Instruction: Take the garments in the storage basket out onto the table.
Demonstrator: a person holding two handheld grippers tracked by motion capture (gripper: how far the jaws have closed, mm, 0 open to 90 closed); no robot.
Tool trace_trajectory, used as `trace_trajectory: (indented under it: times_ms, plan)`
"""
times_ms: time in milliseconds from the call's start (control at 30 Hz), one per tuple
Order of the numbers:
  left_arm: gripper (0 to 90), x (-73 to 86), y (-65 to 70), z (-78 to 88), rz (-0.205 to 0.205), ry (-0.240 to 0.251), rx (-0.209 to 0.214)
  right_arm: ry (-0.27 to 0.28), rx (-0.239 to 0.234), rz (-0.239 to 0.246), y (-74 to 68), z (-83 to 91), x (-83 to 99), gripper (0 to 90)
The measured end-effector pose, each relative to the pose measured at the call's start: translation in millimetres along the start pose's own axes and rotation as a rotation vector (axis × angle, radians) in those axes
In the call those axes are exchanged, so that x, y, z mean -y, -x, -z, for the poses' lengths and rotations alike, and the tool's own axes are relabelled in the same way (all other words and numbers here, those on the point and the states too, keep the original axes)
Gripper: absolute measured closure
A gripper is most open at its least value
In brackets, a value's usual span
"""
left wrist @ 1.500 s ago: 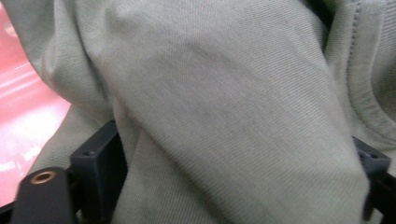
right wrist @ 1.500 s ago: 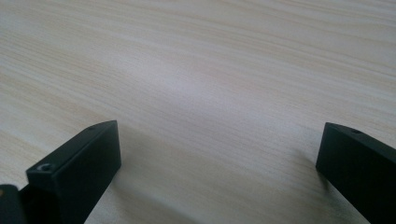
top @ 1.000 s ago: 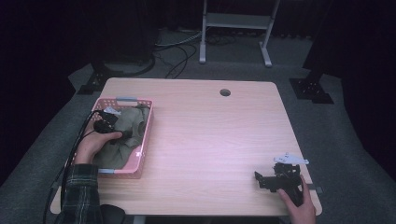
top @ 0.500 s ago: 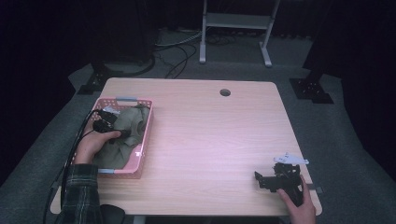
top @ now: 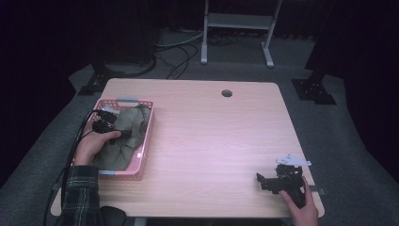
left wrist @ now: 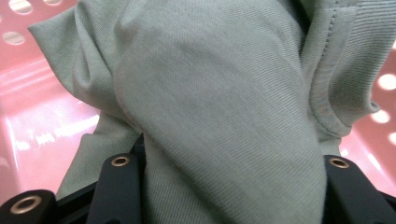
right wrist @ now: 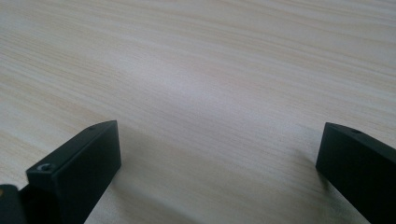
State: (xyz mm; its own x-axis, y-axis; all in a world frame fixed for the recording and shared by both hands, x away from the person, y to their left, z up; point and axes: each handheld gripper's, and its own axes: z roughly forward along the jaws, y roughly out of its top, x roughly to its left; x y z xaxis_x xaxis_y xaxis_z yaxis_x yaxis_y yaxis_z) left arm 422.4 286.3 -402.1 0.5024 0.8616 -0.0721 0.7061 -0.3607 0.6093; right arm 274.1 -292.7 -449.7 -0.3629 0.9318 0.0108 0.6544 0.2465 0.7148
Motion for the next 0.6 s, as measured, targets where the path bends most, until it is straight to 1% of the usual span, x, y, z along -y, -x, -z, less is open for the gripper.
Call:
trace_trajectory:
  times_ms: [167, 300, 433, 567, 600]
  plan:
    - [46.8, -2.5, 1.2, 7.1, 0.006, 0.024, 0.013, 0.0, 0.0, 0.0, 0.0, 0.0, 0.0, 0.0]
    - [46.6, -3.9, 1.6, 11.0, 0.026, 0.041, 0.013, 0.0, 0.0, 0.0, 0.0, 0.0, 0.0, 0.0]
    - [46.6, -4.9, 1.2, 15.8, 0.032, 0.053, 0.01, 0.0, 0.0, 0.0, 0.0, 0.0, 0.0, 0.0]
    - [46.7, -6.5, 1.7, 21.6, 0.045, 0.084, 0.008, 0.0, 0.0, 0.0, 0.0, 0.0, 0.0, 0.0]
    - [46.7, -7.0, 1.7, 22.7, 0.041, 0.089, 0.007, 0.0, 0.0, 0.0, 0.0, 0.0, 0.0, 0.0]
